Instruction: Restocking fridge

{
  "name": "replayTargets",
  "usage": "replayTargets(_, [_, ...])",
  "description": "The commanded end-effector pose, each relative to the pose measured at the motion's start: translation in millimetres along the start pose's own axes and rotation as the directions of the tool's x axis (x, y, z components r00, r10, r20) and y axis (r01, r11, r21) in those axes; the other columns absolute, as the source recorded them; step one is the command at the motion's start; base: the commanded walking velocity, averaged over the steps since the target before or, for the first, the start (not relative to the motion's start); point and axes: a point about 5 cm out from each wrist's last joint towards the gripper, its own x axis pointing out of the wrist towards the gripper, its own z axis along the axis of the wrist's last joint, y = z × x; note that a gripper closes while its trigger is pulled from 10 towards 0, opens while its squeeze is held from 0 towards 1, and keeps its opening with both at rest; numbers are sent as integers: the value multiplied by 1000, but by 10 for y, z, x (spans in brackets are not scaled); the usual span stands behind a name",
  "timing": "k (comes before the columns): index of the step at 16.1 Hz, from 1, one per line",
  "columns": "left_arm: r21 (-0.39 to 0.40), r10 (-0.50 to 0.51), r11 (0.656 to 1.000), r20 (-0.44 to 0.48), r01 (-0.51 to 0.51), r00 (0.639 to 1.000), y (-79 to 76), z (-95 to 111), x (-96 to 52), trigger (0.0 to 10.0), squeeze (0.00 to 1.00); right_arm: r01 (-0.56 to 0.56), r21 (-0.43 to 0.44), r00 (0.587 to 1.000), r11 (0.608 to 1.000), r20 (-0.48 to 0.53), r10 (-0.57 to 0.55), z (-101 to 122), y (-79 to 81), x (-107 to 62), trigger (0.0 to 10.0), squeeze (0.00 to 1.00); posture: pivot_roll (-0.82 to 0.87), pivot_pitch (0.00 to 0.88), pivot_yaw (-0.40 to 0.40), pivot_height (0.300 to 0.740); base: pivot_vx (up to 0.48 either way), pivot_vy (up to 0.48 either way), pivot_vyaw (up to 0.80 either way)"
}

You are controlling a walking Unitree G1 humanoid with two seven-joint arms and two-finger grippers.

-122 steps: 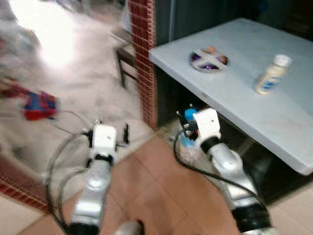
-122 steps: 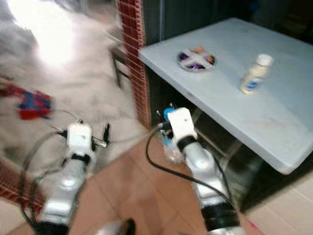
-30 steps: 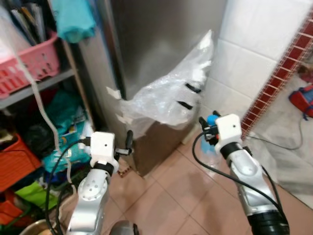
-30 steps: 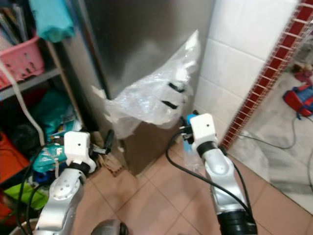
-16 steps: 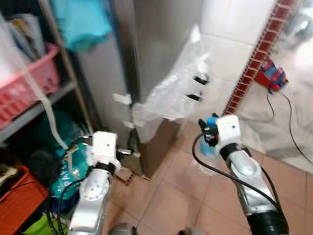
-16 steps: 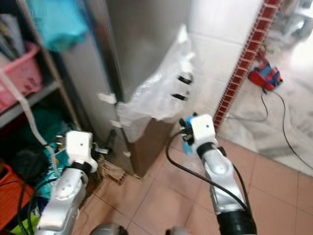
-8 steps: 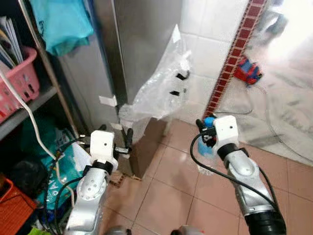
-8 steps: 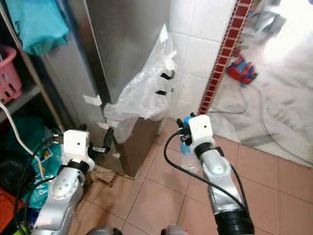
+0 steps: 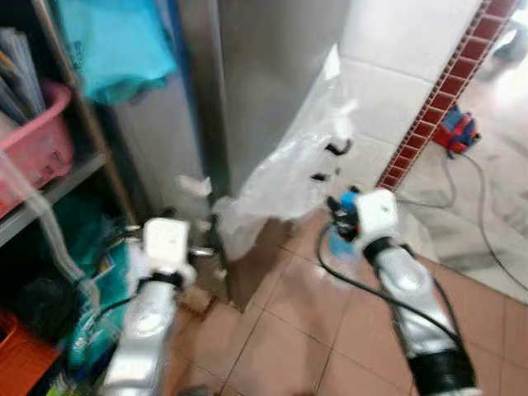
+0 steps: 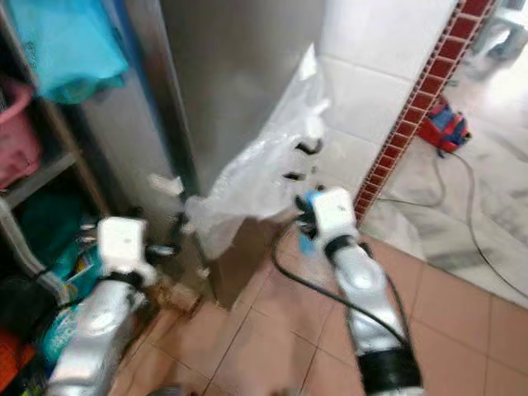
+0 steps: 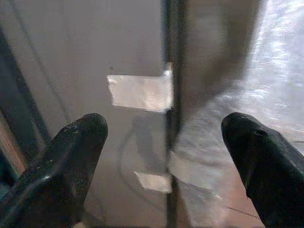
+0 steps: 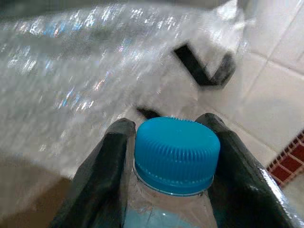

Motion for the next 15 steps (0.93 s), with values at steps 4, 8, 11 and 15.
replayTargets(4, [-4,-12,1000,20,12,1000,-71,39,24,10000,0,27,-25,1000,999,4,-27,-1,-89,-44,10000,0,37,0,-16,740,0,0,0])
replayTargets(8, [9,27,1000,30,-27,999,-42,49,11,10000,0,27,-26,1000,999,4,-27,-5,-85,-47,10000,0,36,0,-16,740,0,0,0])
replayTargets(11, [11,11,1000,27,-12,1000,-36,52,42,10000,0,26,-26,1000,999,4,-26,-2,-83,-42,10000,0,37,0,-17,740,0,0,0])
replayTargets(15, [4,-33,999,61,33,998,-65,147,221,10000,0,19,-29,1000,999,3,-19,-5,-48,-40,10000,0,29,0,-12,740,0,0,0])
